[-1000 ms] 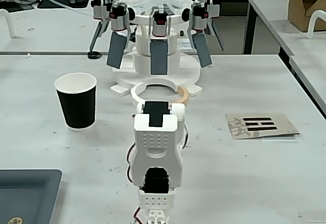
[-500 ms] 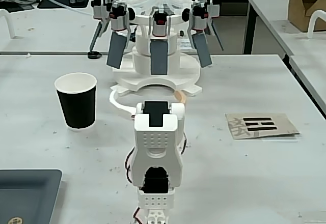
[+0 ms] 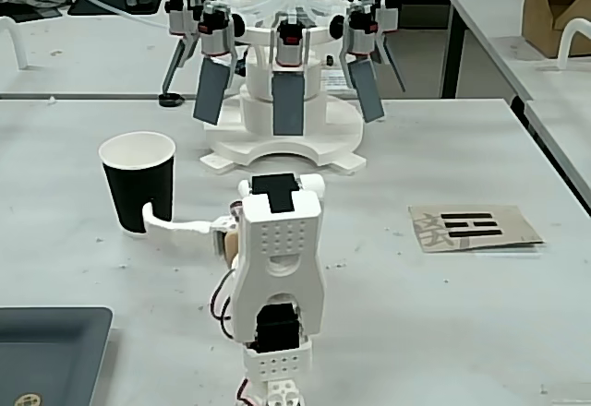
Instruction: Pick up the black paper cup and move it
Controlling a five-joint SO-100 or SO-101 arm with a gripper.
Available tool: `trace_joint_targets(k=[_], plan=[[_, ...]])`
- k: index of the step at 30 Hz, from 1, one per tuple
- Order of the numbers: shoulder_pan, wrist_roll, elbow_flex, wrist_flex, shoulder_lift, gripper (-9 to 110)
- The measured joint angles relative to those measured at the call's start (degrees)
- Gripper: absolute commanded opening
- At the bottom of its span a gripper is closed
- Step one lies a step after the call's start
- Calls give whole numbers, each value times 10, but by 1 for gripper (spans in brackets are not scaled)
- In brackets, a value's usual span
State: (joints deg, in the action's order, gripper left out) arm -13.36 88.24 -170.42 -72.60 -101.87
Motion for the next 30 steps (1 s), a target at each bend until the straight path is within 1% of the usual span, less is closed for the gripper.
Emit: trace_joint_targets(k=[16, 30], plan=[[-76, 0, 204, 0, 181, 55], [-101, 0, 405, 13, 339, 55]])
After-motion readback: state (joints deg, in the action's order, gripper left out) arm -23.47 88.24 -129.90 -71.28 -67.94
